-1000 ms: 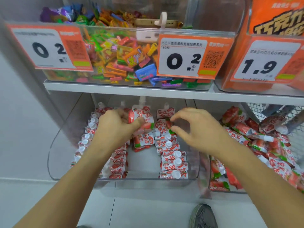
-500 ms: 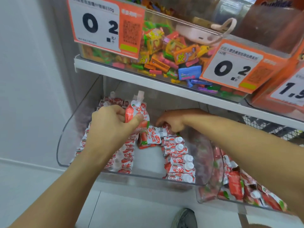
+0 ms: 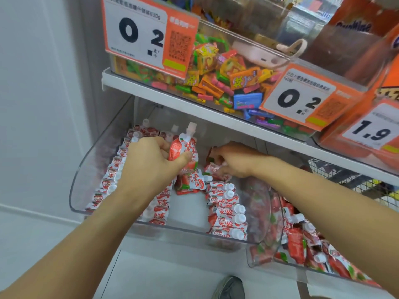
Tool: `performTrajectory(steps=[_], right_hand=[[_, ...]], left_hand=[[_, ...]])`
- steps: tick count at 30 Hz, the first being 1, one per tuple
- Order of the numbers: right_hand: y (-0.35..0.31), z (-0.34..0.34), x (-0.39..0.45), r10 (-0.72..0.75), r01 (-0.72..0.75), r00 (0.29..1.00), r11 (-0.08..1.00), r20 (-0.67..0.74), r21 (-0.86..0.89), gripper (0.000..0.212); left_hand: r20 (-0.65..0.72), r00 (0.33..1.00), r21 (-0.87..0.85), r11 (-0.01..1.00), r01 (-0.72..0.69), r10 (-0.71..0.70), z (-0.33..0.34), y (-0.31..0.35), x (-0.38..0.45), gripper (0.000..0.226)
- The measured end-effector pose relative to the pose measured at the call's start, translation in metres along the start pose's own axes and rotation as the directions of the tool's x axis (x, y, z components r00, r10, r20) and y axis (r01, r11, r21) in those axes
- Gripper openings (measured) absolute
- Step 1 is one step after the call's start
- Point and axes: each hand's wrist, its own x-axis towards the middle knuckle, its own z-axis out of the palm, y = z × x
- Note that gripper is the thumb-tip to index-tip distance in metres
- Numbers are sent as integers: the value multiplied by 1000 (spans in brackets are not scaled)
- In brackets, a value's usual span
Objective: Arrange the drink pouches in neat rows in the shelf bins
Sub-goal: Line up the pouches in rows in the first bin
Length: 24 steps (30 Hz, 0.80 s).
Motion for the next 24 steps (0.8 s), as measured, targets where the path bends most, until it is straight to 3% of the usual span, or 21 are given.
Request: performTrajectory(steps=[4, 9, 12, 15, 17, 21, 24], right_hand=[[7, -2, -14, 20, -26, 998, 995, 68, 97, 25], [0, -9, -10, 23, -43, 979, 995, 204, 92, 41], [-11, -7, 0, 82, -125, 959, 981, 270, 149, 53], [-17, 1, 8, 110, -150, 952, 981, 286, 122, 48], [-19, 1, 11, 103, -144, 940, 984, 325, 105, 57], [-22, -3, 19, 86, -137, 901, 986, 424, 91, 47], [-27, 0, 23, 33, -111, 915, 979, 402, 173, 65]], left_hand=[[13, 1000, 21, 1000, -8, 8, 2, -1, 1, 28], [26, 1000, 38, 999, -15, 14, 4, 0, 0, 29], [30, 999, 45, 999, -24, 22, 8, -2, 2, 31], [41, 999, 56, 998, -28, 26, 11, -3, 5, 37], [41, 999, 59, 998, -32, 29, 12, -4, 6, 37], [40, 999, 56, 998, -33, 31, 10, -5, 7, 37], [26, 999, 48, 998, -29, 28, 6, -4, 9, 37]])
